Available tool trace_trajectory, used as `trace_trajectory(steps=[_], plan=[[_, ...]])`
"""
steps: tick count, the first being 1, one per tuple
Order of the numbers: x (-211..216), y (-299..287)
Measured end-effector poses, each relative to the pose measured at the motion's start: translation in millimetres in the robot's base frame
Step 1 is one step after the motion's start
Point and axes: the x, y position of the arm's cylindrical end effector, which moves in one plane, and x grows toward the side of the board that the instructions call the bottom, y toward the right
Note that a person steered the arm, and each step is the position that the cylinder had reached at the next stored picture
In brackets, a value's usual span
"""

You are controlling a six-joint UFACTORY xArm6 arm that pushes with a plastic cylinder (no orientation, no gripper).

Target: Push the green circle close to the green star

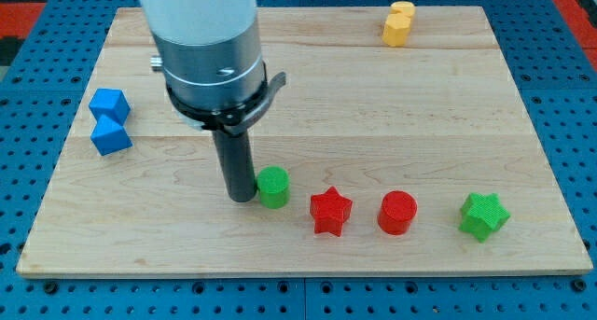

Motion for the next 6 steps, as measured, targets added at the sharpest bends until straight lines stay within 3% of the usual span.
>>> trace_trajectory(steps=[3,5,6], plan=[[-11.8,156.6],[-52.2,133.8],[-47.8,186.3]])
